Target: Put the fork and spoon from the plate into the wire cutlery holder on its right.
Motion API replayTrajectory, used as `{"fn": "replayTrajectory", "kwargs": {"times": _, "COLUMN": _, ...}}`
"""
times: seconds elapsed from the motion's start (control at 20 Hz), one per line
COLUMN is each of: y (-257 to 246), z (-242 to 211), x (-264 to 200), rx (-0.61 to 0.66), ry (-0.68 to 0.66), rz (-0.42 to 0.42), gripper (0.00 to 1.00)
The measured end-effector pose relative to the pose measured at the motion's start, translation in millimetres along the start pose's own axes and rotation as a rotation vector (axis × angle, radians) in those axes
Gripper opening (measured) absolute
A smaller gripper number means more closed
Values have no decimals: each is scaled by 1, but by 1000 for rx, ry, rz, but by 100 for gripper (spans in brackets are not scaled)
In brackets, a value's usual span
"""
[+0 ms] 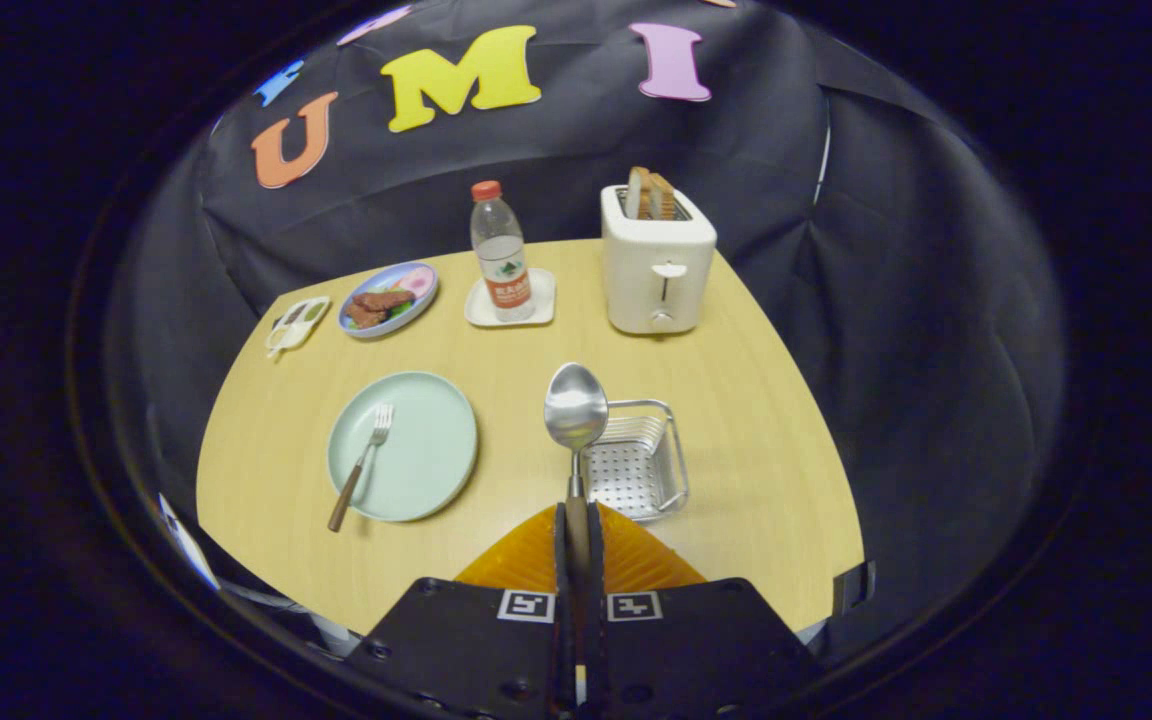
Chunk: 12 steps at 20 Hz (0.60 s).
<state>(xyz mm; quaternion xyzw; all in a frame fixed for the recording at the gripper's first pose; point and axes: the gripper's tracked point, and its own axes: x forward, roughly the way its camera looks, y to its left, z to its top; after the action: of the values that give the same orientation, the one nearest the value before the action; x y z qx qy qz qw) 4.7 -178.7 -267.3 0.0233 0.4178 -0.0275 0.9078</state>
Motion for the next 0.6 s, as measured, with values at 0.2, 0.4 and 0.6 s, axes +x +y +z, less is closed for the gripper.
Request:
{"fn": "replayTrajectory", "kwargs": {"times": 0.2, "y": -15, "z": -11, "x": -2, "rx": 27, "ry": 61, "rz": 13, "gripper": 4}}
{"fn": "replayTrajectory", "kwargs": {"times": 0.4, "y": -18, "z": -10, "x": -1, "rx": 38, "ry": 92, "rz": 37, "gripper": 7}}
{"fn": "replayTrajectory", "kwargs": {"times": 0.6, "y": -17, "z": -1, "x": 3, "rx": 37, "ry": 87, "rz": 41, "gripper": 7}}
